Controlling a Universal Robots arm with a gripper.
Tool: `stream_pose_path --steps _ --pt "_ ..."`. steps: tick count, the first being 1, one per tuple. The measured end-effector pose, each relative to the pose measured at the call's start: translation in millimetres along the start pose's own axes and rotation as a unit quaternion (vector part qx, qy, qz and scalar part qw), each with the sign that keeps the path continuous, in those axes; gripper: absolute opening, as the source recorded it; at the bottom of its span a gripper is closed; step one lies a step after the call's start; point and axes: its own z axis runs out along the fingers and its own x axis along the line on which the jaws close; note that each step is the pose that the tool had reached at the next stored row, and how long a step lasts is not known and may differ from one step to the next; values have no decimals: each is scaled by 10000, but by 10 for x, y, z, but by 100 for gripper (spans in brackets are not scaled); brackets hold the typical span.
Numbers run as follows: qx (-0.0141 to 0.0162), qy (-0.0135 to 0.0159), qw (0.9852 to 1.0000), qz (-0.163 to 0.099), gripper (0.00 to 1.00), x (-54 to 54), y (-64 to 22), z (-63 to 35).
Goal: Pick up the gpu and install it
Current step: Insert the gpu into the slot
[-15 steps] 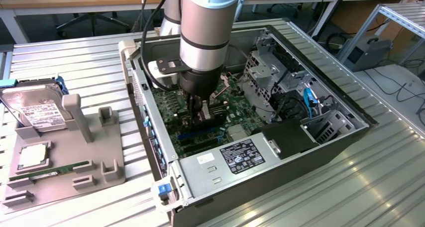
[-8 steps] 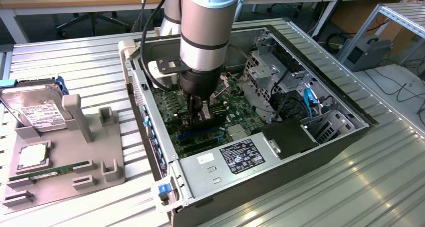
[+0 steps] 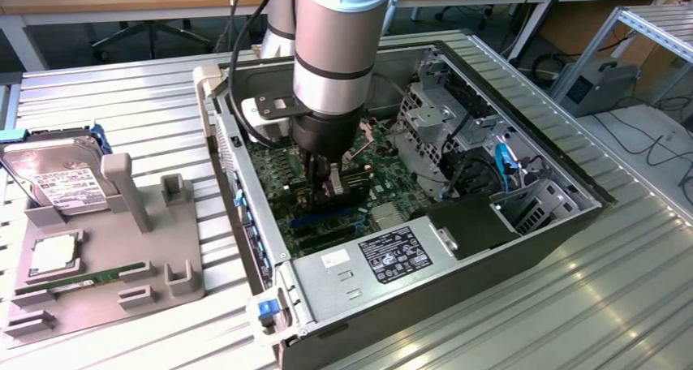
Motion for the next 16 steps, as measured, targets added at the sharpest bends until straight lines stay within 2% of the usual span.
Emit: stream_pose_path --steps 16 --pt "1 3 10000 -45 27 2 0 -2"
